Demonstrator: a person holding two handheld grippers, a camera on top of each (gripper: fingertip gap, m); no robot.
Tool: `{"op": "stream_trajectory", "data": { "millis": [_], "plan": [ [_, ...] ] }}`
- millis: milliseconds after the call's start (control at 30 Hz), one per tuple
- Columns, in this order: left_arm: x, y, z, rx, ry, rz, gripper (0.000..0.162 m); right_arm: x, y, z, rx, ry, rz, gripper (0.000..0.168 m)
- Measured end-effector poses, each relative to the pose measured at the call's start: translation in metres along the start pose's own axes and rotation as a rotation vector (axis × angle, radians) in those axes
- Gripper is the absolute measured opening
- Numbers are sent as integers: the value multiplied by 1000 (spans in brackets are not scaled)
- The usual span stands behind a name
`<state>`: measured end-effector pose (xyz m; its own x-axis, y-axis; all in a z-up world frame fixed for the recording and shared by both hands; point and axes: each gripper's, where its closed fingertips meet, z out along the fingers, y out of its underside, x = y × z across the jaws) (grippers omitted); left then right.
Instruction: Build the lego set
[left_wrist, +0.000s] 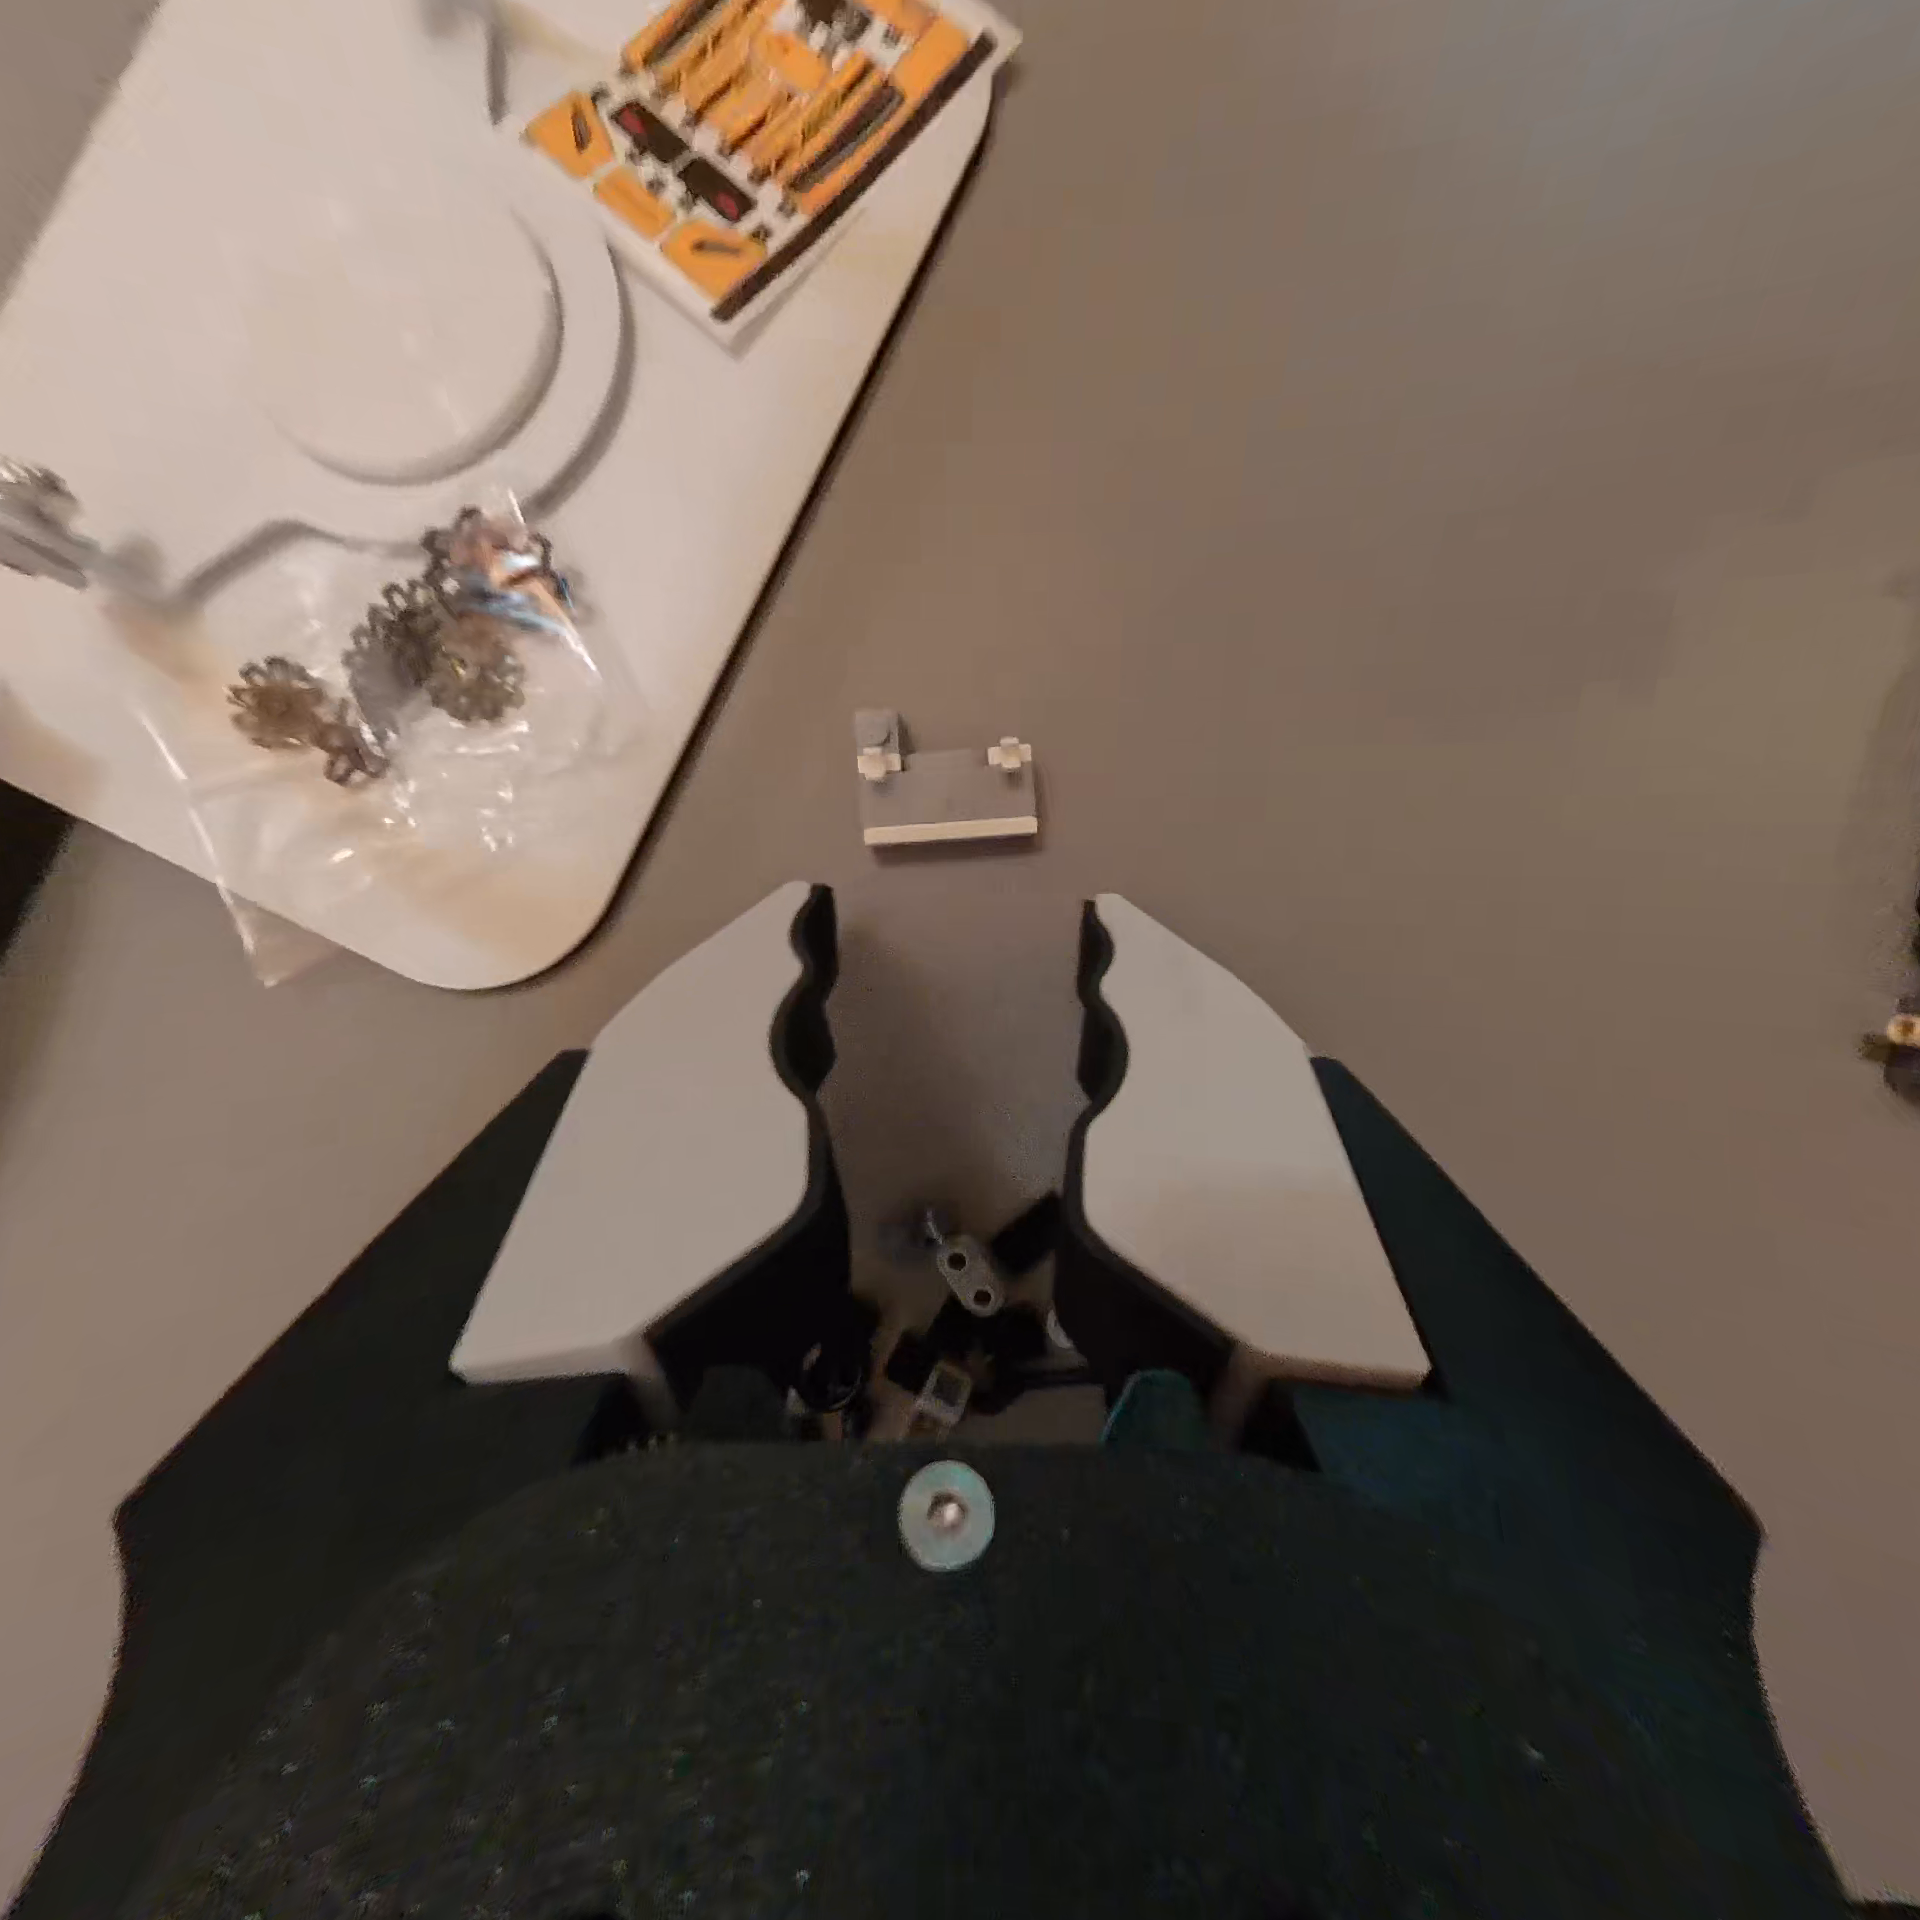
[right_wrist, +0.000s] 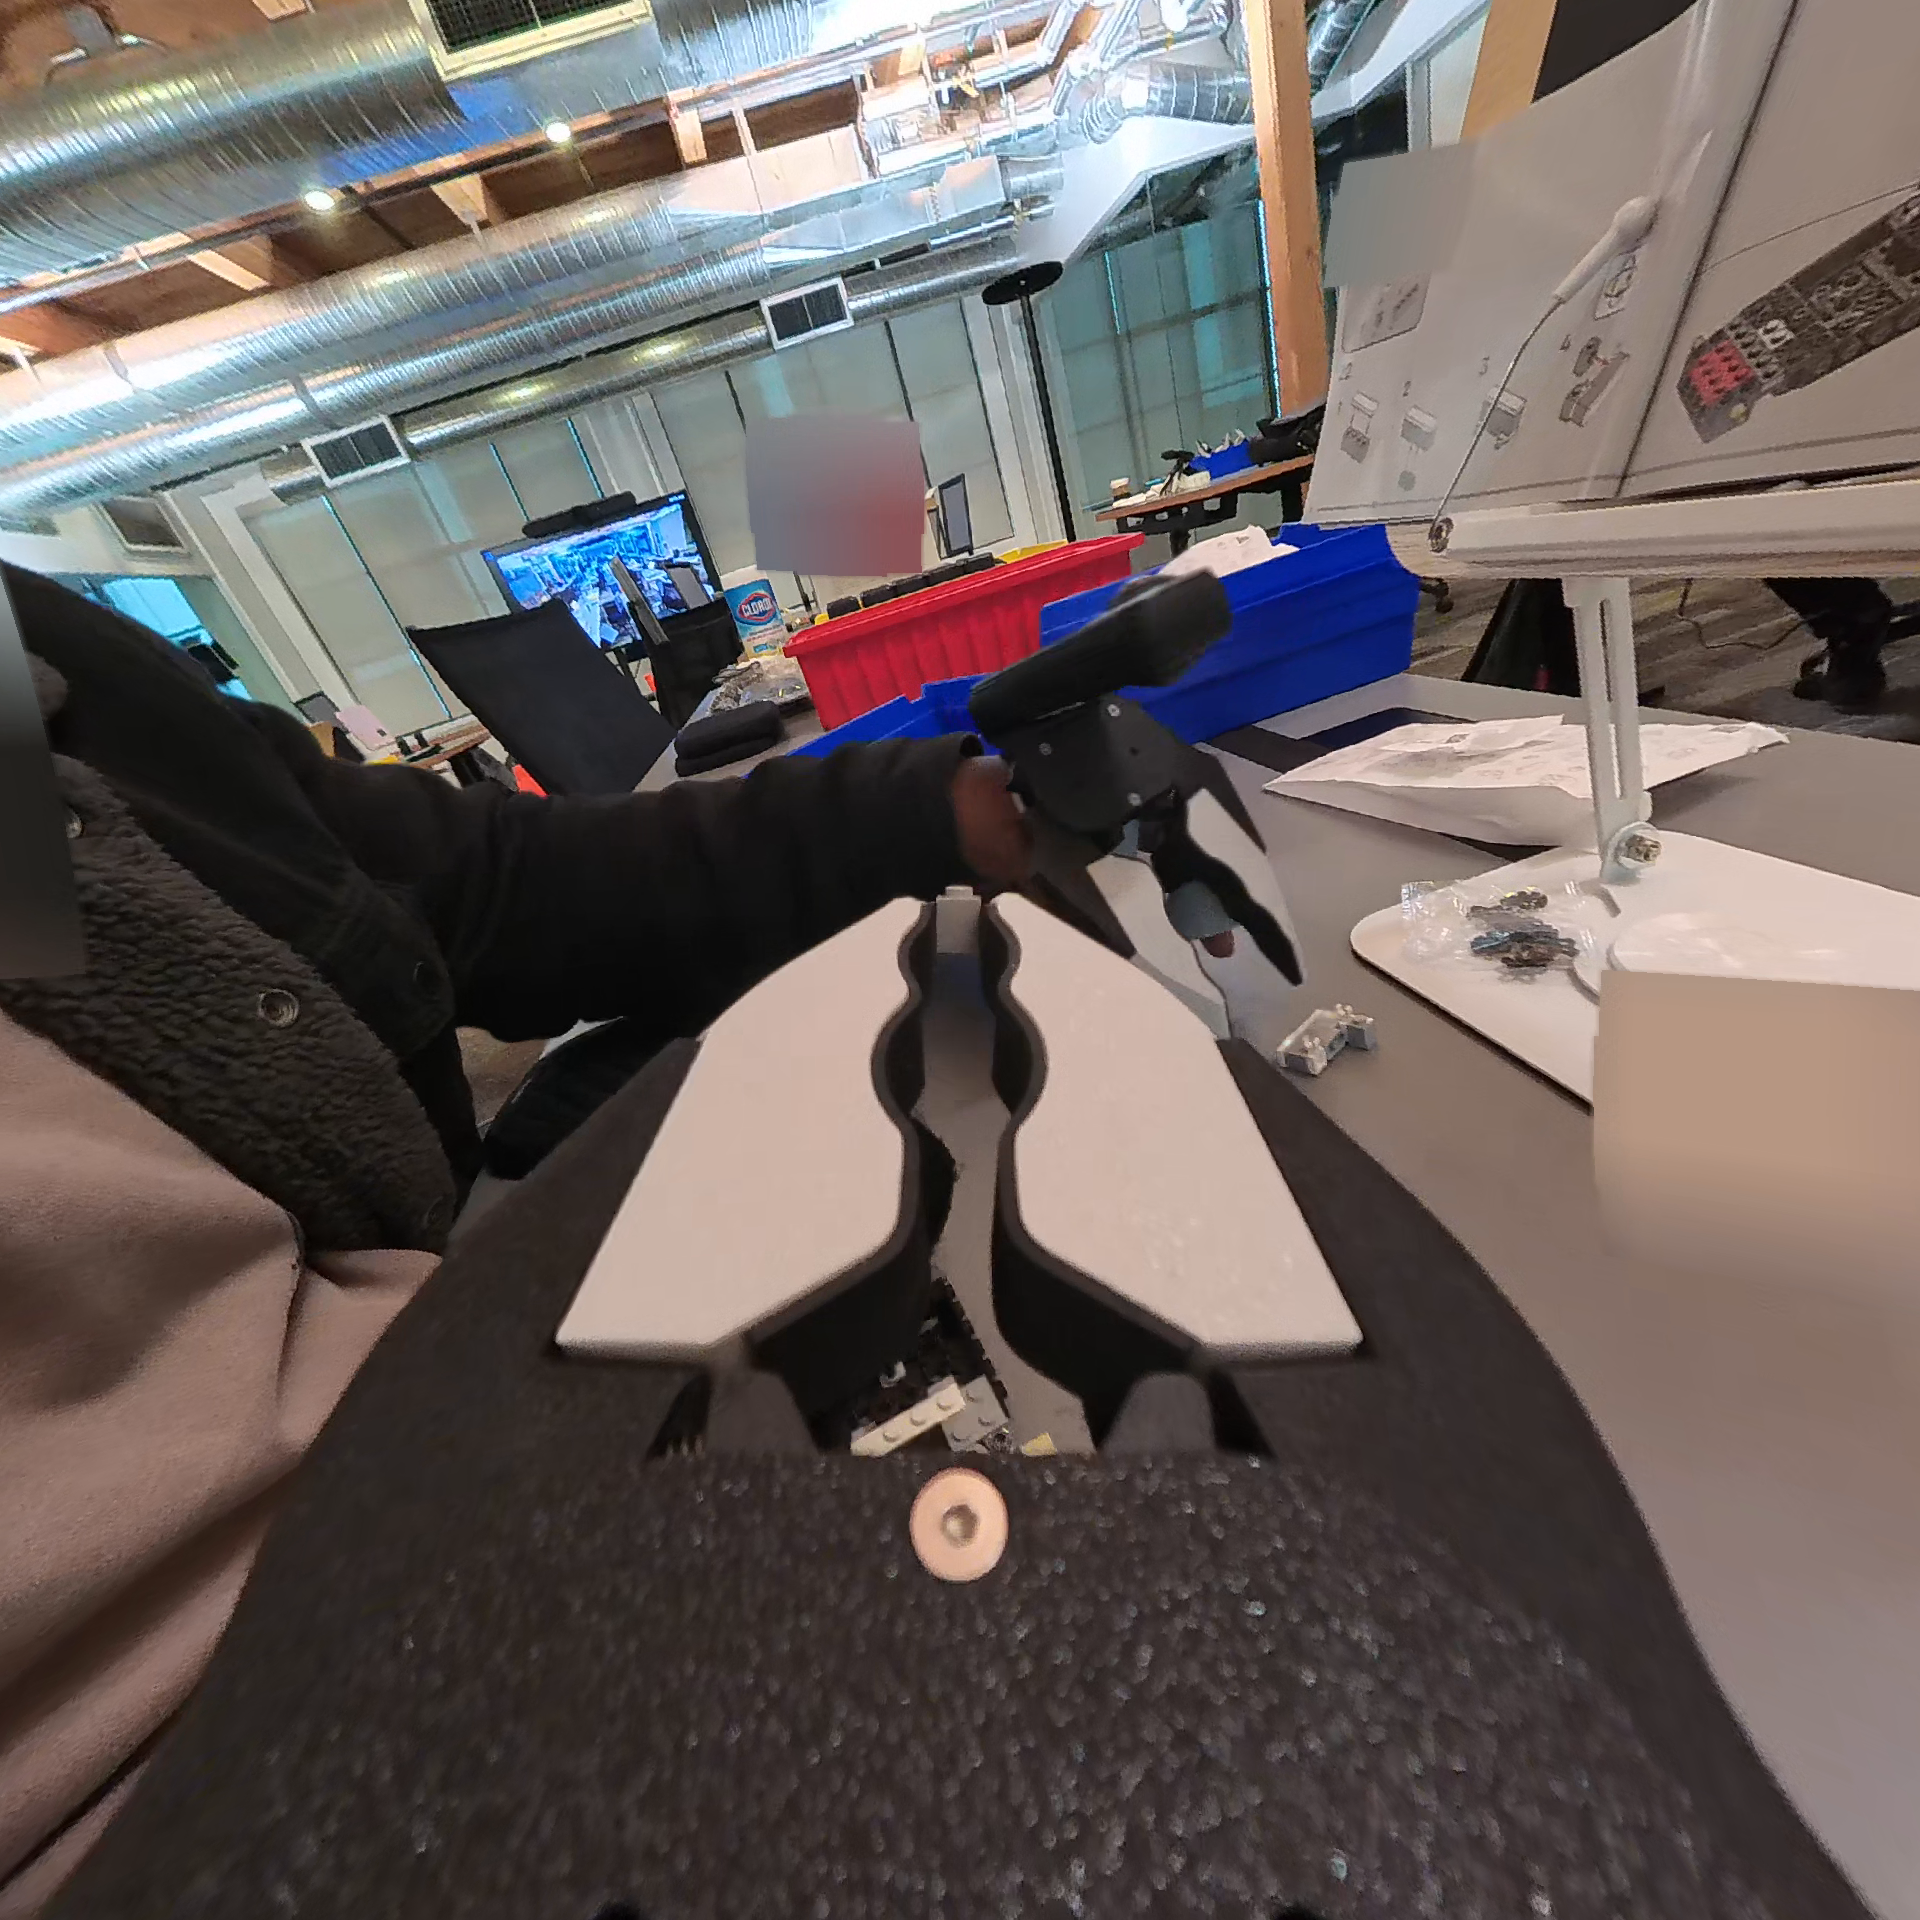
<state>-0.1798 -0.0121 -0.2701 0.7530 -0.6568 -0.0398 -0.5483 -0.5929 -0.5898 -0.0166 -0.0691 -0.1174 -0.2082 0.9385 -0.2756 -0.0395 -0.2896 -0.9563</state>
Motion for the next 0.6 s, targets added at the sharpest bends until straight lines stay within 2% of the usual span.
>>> {"op": "stream_trajectory", "data": {
  "millis": [67,167,333,467,600],
  "plan": [
    [-1,2,9,-41,10,-35,55,1,0,-1,-1,7,-8,7],
    [-5,-6,17,-15,-5,-52,57,3,-1,-3,4,11,0,7],
    [2,-12,22,25,46,-72,36,6,1,-6,4,16,16,7],
    [6,-15,22,56,29,-23,34,7,4,-6,-6,16,13,7],
    [44,-38,8,187,98,13,34,3,12,-4,-54,-7,-43,7]
  ]
}}
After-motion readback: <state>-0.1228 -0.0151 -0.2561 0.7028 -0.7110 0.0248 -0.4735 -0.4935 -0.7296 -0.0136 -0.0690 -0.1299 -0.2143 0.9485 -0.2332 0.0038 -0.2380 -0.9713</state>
